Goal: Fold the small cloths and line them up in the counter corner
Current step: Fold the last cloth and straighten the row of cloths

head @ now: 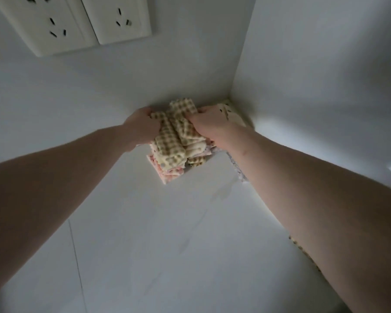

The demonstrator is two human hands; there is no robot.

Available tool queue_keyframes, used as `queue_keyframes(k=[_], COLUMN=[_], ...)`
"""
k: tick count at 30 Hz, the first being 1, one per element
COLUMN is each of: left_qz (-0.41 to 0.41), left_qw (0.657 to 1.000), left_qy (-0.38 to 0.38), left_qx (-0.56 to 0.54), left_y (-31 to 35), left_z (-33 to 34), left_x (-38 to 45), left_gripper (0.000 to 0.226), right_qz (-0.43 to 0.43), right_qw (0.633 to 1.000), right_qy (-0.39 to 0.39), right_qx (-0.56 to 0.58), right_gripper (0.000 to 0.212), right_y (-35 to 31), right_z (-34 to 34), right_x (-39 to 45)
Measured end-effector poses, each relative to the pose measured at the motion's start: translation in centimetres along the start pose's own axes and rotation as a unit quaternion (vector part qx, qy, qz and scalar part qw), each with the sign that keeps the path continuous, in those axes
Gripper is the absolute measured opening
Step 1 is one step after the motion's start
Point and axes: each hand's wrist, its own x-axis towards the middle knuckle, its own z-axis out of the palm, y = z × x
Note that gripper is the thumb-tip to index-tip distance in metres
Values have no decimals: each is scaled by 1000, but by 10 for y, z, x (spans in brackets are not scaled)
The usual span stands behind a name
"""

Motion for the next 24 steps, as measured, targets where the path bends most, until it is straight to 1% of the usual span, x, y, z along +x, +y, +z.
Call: queue_keyframes(k=[2, 4, 5, 8, 10, 12, 14, 15, 17, 18, 19, 20, 22, 24], left_qz=[14, 21, 24, 34, 43, 56, 94, 134, 253, 308, 342, 351, 318, 268], left_qw=[999, 995, 994, 990, 986, 983, 975, 964, 928, 912, 907, 913, 939, 956], left_qy=[32, 63, 77, 121, 146, 160, 187, 210, 241, 236, 211, 171, 72, -20], left_qx=[37, 71, 78, 65, 65, 65, 77, 96, 132, 133, 125, 115, 106, 119], left_y=[-1, -4, -5, -12, -13, -11, -7, -2, 11, 18, 24, 29, 33, 32], left_z=[4, 10, 13, 16, 14, 10, 5, 5, 12, 19, 29, 42, 73, 108], left_x=[2, 3, 2, 2, -4, -10, -20, -28, -50, -64, -77, -88, -103, -109], left_gripper=[36, 38, 44, 52, 53, 54, 51, 46, 35, 30, 27, 24, 21, 23], right_qz=[-39, -49, -51, -53, -47, -56, -69, -69, -49, -33, -20, -6, 36, 76], right_qw=[996, 994, 995, 995, 995, 994, 992, 992, 990, 988, 986, 985, 984, 983], right_qy=[26, 45, 51, 85, 91, 93, 99, 103, 132, 152, 167, 174, 159, 131], right_qx=[-79, -83, -70, -25, -9, -24, -31, -20, -3, 1, 0, -16, -65, -107], right_gripper=[30, 28, 33, 61, 68, 70, 61, 52, 36, 32, 30, 29, 23, 21], right_y=[6, 13, 15, 17, 16, 15, 20, 25, 47, 60, 74, 90, 121, 148], right_z=[4, 6, 6, 4, 1, -8, -23, -33, -58, -70, -81, -91, -107, -121], right_x=[4, 7, 6, 4, -1, -10, -24, -35, -64, -80, -96, -110, -132, -151])
